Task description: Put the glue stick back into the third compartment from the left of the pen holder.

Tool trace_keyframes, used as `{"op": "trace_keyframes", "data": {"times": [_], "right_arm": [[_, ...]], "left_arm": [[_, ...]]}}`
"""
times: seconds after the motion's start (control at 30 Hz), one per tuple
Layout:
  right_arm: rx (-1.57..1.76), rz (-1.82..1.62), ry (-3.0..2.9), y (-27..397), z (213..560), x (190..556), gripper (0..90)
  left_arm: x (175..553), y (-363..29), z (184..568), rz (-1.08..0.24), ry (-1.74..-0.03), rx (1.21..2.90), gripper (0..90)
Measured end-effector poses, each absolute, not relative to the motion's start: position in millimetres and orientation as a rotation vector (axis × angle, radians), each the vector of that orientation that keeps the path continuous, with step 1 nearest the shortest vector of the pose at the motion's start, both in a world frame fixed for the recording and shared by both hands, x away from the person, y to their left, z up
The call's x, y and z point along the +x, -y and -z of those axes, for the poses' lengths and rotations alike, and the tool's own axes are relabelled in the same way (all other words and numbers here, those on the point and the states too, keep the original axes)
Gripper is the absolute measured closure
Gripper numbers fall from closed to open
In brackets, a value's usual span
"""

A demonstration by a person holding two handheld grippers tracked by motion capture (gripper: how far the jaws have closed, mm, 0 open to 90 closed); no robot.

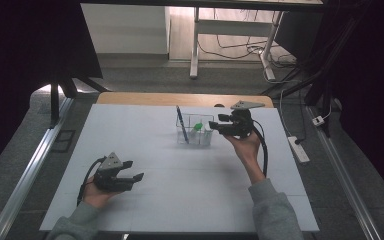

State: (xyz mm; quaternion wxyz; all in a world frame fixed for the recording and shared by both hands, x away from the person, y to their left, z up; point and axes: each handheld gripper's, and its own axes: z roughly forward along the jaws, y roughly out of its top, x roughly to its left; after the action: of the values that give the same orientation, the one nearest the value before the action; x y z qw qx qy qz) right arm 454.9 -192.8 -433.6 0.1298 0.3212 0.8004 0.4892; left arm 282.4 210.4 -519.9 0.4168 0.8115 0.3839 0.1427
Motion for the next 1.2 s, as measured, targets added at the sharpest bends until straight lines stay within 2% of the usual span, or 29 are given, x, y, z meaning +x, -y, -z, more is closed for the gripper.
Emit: {"op": "trace_keyframes", "data": {"times": [0.67, 1.2], "right_arm": [[0.923, -1.328, -2.39, 236.4, 438.5, 405.0, 40.1], [1.033, -1.253, -2.421, 277.9, 470.8, 366.6, 35.9]], "left_arm": [[282.2, -209.3, 519.9, -0.364, -0.966, 2.043, 33.3], [281.9, -209.6, 519.6, -0.364, -0.968, 2.042, 33.2]]}}
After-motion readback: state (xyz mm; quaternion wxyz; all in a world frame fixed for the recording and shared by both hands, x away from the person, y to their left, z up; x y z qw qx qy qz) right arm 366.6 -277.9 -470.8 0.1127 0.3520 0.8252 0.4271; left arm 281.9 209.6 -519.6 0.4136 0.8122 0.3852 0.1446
